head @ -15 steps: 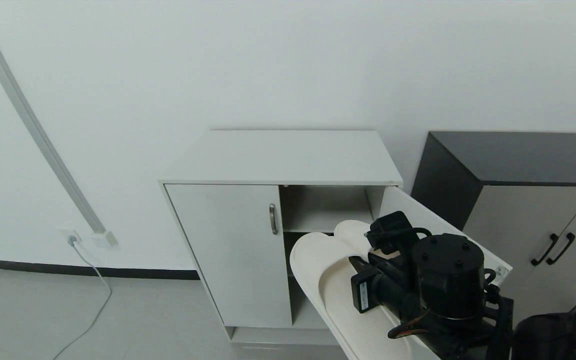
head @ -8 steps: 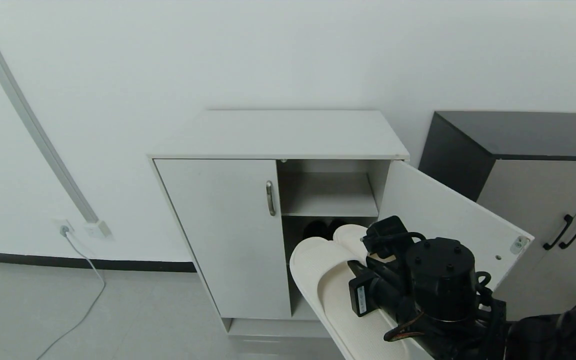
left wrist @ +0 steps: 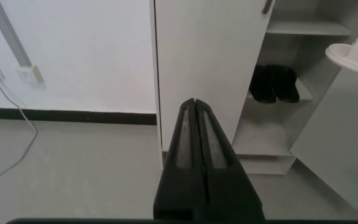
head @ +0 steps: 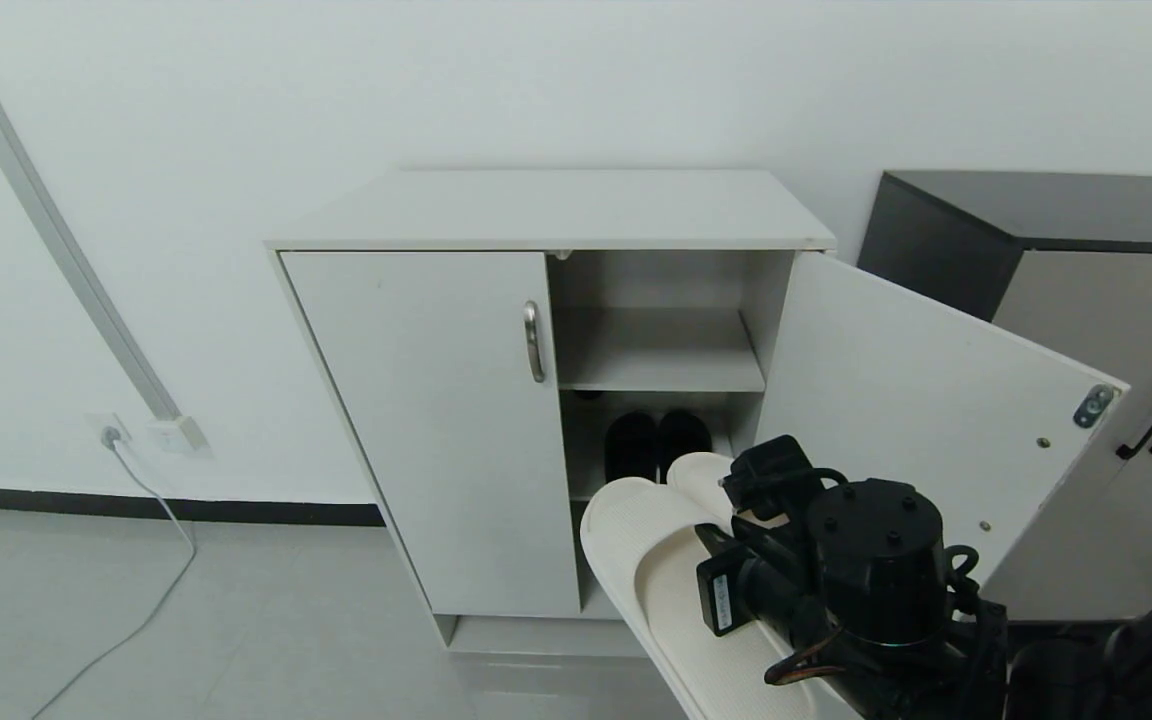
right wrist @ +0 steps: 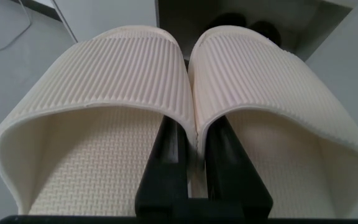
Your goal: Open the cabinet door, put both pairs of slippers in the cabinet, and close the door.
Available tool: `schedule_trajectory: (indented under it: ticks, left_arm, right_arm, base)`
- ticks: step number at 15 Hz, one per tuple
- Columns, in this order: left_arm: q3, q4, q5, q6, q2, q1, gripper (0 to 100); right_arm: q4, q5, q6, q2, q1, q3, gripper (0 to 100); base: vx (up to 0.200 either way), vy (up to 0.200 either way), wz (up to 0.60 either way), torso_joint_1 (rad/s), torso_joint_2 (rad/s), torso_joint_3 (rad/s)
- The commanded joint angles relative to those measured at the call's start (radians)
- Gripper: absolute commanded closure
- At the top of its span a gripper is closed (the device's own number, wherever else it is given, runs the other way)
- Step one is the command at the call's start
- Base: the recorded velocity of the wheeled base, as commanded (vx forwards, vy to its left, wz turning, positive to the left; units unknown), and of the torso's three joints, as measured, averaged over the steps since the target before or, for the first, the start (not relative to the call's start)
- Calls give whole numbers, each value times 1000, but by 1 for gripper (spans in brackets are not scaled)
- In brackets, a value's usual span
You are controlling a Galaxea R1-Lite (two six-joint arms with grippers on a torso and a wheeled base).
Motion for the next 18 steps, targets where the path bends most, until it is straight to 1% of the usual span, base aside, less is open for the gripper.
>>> schedule_trajectory:
  ticks: [1,7,11,13,18]
  left_arm:
    - [0,0,0,0,1,0,100]
    - [-1,0,0,0,1,0,100]
    - [0,0,0,0,1,0,100]
    - [0,0,0,0,1,0,100]
    - [-1,0,0,-3,1,0,100]
  right_arm:
    - [-1,0,0,2,0,0,100]
    - [-1,0,0,3,0,0,100]
    - [-1,-1,0,8,0,0,100]
    - [-2,0,0,8,0,6,100]
    - [-7,0,0,9,0,-3,100]
  base:
    - [0,0,0,-134,466,344]
    - [0,0,0,-101,457,348]
    - [0,0,0,-32,419,383]
    - [0,0,0,0,171,164]
    - [0,0,0,0,13,9]
